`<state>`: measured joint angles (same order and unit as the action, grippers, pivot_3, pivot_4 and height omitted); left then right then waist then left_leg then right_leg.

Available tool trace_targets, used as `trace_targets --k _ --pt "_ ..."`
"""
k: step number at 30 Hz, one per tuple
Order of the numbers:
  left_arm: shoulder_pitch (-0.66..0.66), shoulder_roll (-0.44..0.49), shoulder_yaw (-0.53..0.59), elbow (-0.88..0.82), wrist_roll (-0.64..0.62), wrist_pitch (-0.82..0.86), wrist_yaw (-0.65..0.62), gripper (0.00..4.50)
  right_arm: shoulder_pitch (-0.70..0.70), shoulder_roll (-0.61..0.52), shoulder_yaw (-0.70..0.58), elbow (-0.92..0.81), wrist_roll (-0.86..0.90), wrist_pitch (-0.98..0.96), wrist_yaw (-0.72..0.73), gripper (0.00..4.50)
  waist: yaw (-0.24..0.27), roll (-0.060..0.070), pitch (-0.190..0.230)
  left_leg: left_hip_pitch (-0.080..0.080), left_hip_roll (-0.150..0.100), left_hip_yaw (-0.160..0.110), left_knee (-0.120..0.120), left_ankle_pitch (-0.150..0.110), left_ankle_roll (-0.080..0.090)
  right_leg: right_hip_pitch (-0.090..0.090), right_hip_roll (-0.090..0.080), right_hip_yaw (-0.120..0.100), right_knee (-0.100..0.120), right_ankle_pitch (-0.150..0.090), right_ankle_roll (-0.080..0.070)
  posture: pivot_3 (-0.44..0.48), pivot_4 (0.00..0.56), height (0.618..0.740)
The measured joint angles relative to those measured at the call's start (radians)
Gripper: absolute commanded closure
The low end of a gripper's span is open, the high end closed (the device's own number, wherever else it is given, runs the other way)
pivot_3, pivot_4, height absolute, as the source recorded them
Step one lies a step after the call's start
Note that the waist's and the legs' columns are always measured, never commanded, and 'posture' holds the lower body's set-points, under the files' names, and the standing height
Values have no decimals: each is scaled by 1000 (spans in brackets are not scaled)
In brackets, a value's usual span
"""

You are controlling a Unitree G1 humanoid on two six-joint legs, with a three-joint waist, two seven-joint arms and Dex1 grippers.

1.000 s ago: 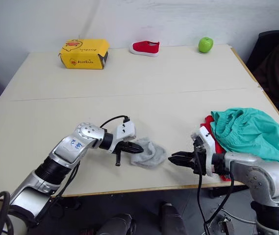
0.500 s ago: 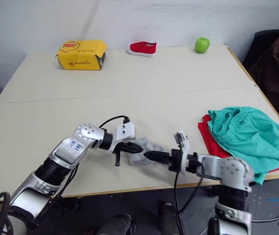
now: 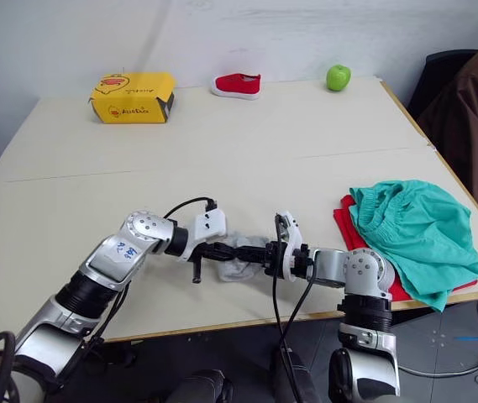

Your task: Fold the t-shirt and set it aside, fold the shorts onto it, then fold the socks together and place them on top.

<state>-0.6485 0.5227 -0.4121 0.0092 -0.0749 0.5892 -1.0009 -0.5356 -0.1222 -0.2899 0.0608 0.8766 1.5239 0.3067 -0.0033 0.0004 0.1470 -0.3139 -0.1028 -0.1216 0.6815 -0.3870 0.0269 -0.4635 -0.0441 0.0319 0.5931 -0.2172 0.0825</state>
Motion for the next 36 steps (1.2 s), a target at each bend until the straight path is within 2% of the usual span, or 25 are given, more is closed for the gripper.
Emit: trace_targets --k 4,5,7,11,14,18,21,22,25,28,31,36 --pt "11 -1 26 -1 -5 3 5 4500 -9 -8 7 -9 -2 1 5 4185 2 -4 -3 1 0 0 0 0 0 1 0 0 -1 0 0 0 150 740" --pt "16 -2 32 -1 -9 6 5 4500 -9 -8 7 -9 -2 0 5 4225 3 -4 -3 1 0 0 0 0 0 1 0 0 -1 0 0 0 150 740" --pt "38 -6 79 -14 -56 32 -3 4110 -10 -8 2 -11 1 -1 9 4225 2 -4 -3 0 0 0 0 0 0 0 0 0 -1 0 0 0 150 740" --pt "78 64 249 -96 -240 82 -110 3037 -4 -13 -46 -43 18 9 -1 4233 1 -1 0 -8 0 0 0 0 0 -8 0 -1 2 0 0 0 150 740" --pt "80 143 374 -150 -389 168 -183 2195 -2 -35 -167 -126 61 59 -36 4233 5 0 0 -22 -1 -1 3 0 0 -20 -1 -1 3 0 0 0 150 740" --pt "60 147 431 -183 -510 251 -202 1040 -3 -86 -304 -226 189 85 -89 4236 6 2 1 -22 -1 -1 2 0 1 -20 -1 -3 0 0 0 0 150 740" --pt "7 98 429 -201 -549 236 -190 128 1 -234 -489 -269 375 85 -193 4236 21 4 4 -23 -3 -1 2 1 3 -19 -3 -3 -2 1 1 0 150 740" --pt "-3 88 428 -203 -551 226 -187 0 3 -285 -545 -269 409 83 -225 4236 25 4 4 -23 -3 0 2 1 3 -19 -3 -2 -3 1 1 0 150 740" --pt "-13 50 413 -203 -551 185 -166 0 56 -451 -660 -230 532 49 -333 4236 29 4 4 -22 -1 0 1 1 3 -18 -2 -2 -3 1 1 0 150 740" --pt "-16 22 401 -196 -563 185 -152 0 140 -575 -717 -122 610 -8 -406 4236 26 3 5 -20 -1 5 2 1 3 -18 -2 1 -3 1 1 0 150 740" --pt "-16 15 401 -191 -579 194 -147 0 183 -615 -737 -27 611 -79 -453 4236 20 3 5 -18 -1 10 2 2 4 -16 -2 6 -2 2 2 0 150 740" --pt "-15 15 401 -191 -589 193 -140 0 202 -600 -683 90 526 -207 -484 4236 17 2 5 -15 0 13 2 3 5 -16 0 10 -2 5 3 0 150 740"
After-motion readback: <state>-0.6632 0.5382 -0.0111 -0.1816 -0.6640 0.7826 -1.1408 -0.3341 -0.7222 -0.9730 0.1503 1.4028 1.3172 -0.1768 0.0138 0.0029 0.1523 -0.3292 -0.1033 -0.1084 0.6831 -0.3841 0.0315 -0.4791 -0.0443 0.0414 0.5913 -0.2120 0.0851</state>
